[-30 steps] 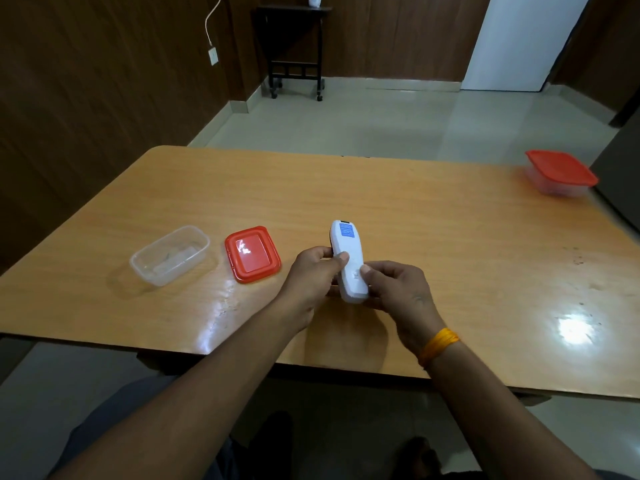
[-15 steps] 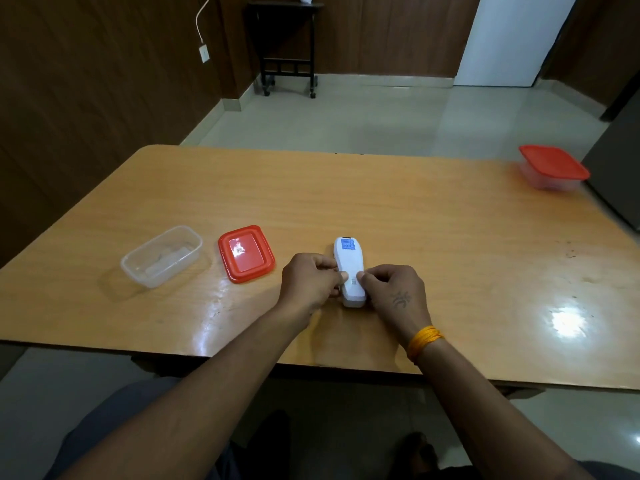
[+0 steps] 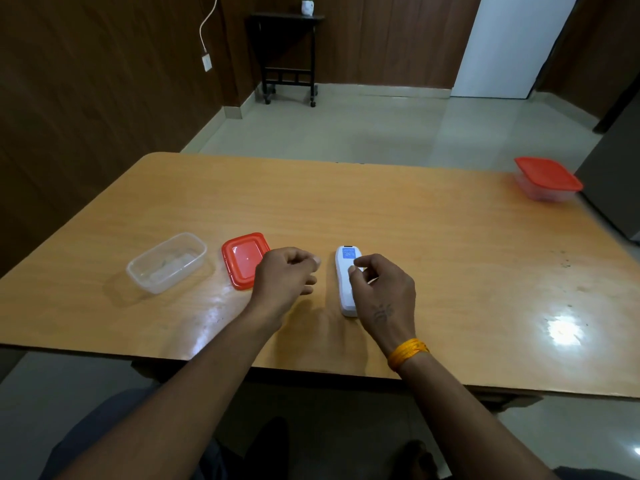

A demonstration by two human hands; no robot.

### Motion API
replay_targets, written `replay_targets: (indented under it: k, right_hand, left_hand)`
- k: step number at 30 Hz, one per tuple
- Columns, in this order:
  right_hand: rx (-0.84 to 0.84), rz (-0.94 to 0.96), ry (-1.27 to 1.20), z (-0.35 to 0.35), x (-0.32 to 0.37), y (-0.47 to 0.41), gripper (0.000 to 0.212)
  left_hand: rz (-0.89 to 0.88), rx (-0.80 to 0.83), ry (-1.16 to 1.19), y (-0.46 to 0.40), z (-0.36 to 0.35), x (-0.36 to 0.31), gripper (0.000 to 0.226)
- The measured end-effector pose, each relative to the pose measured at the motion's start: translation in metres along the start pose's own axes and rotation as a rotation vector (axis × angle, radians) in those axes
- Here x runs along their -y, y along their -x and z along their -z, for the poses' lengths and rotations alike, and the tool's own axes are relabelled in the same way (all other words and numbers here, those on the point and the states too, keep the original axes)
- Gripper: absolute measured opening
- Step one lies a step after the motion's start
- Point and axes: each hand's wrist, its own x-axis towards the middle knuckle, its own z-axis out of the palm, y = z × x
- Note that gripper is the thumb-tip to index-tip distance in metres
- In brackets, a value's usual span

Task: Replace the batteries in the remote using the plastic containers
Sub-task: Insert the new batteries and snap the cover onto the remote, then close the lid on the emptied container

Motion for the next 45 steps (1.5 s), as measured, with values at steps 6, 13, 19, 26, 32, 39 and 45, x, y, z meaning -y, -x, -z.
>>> replay_targets:
  k: [6, 13, 19, 26, 32, 39, 45]
  right_hand:
    - [0.13, -0.017, -0.045, -0.042, 0.042, 0.0, 0.014]
    - [0.411, -0.048, 0.229, -0.1, 0.068, -0.013, 0.039]
    - [0.451, -0.153, 0.305, -0.134, 0.08, -0.019, 0.031]
    - [0.341, -0.278, -0.059, -0.127, 0.082, -0.016, 0.039]
    - [0.106, 0.275, 0.067, -0.121, 0.095, 0.01, 0.019]
    - [0.14, 0.441, 0.019, -0.145, 0.119, 0.008, 0.017]
    - [0.24, 0.33, -0.115, -0.168, 0.133, 0.001, 0.032]
  left_hand:
    - [-0.08, -0.163, -0.042, -0.013, 0.054, 0.011, 0.013]
    - [0.092, -0.24, -0.101, -0.018, 0.089, 0.026, 0.031]
    - [0.17, -0.246, 0.046, -0.023, 0.097, 0.026, 0.036]
    - [0.192, -0.138, 0.136, -0.033, 0.11, 0.03, 0.009]
    - [0.15, -0.223, 0.203, -0.024, 0.142, 0.0, 0.041]
    - [0.176, -0.389, 0.333, -0.019, 0.199, -0.002, 0.027]
    - [0.233, -0.424, 0.376, -0.019, 0.232, 0.017, 0.005]
